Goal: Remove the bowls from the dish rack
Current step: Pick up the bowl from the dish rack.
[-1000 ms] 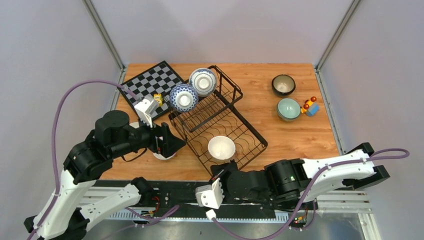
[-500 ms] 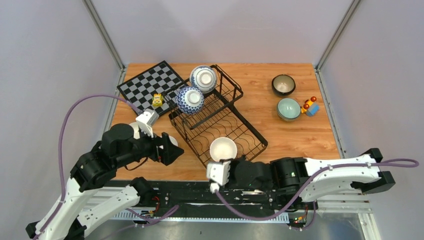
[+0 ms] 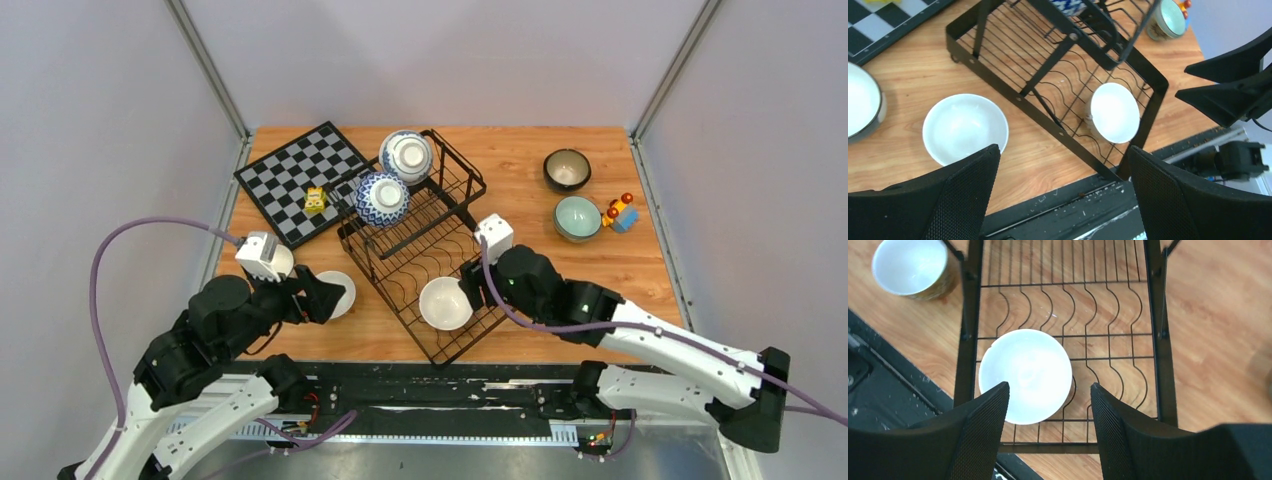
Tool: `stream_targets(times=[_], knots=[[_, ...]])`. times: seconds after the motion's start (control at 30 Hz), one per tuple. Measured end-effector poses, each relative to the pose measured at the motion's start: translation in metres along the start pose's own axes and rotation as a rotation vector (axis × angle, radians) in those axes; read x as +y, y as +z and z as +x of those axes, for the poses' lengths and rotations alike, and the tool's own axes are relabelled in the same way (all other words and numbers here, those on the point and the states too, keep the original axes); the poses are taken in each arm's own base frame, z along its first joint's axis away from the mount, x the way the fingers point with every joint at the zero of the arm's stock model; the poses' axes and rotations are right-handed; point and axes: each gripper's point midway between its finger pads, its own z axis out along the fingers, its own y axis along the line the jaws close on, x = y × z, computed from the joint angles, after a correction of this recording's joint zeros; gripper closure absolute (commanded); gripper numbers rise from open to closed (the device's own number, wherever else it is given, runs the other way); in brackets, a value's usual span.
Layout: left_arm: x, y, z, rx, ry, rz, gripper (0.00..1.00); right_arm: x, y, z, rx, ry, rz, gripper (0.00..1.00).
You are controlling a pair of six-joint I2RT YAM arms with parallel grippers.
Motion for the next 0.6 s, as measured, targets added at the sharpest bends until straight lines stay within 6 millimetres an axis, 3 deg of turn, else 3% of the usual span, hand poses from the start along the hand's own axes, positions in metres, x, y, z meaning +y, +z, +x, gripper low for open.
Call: stream_targets(times=[0.17, 0.33, 0.6], knots=[[0.021, 0.003, 0.005, -0.049, -0.071, -0.094, 0.00, -0.019, 0.030, 0.031, 0.134, 0.209, 0.053, 0.37], [0.042, 0.003, 0.026, -0.117, -0.162, -0.113, 0.00, -0.017, 0.048, 0.061, 0.256, 0.292, 0.053, 0.42], [0.051, 0.008, 0.046, -0.146, -0.267, -0.094, 0.00, -0.014, 0.064, 0.091, 0.374, 0.316, 0.060, 0.53]])
